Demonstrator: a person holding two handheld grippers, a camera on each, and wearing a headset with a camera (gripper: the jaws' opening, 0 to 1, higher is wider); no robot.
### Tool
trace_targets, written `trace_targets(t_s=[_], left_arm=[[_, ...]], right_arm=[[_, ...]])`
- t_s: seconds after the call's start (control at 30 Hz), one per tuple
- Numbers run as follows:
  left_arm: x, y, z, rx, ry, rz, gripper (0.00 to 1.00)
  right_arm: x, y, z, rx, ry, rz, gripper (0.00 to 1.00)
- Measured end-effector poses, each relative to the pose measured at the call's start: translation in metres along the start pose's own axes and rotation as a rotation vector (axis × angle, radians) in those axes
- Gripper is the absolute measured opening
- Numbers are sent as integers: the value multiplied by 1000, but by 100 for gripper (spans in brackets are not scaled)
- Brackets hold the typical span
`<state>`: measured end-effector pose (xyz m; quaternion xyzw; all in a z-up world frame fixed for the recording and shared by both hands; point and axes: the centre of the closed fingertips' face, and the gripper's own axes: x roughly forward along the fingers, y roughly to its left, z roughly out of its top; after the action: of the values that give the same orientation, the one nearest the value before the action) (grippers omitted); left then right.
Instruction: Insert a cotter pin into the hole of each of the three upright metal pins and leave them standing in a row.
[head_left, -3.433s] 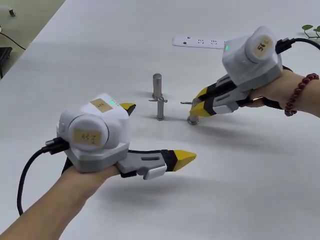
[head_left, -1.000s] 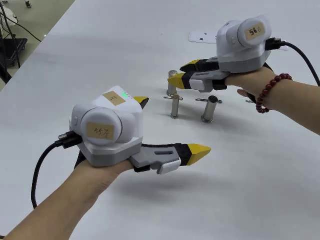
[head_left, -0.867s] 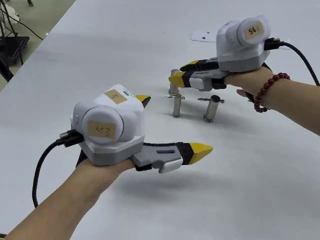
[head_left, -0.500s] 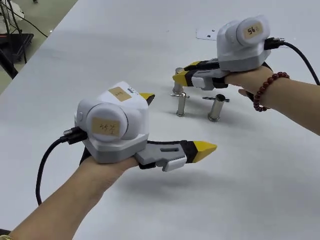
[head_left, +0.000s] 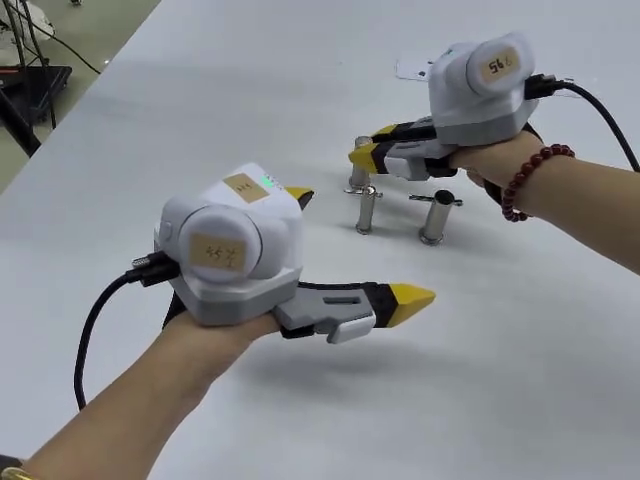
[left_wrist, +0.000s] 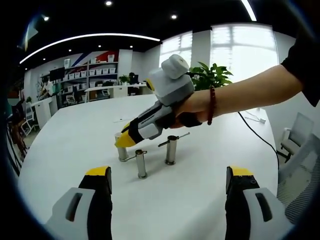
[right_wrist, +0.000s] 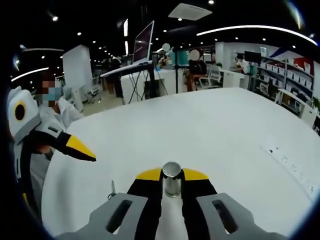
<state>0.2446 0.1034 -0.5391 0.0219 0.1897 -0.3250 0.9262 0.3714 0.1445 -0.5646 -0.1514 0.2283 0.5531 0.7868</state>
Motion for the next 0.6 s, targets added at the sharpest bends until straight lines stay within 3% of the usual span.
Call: trace_targets(t_s=[0.4, 0.6], left_arm=[[2, -1, -1, 0, 3, -6, 94], [2, -3, -2, 5, 6, -11, 94]], right_arm=[[-8, 1, -4, -57, 27, -11, 8], [-19, -6, -6, -41, 21, -22, 8]])
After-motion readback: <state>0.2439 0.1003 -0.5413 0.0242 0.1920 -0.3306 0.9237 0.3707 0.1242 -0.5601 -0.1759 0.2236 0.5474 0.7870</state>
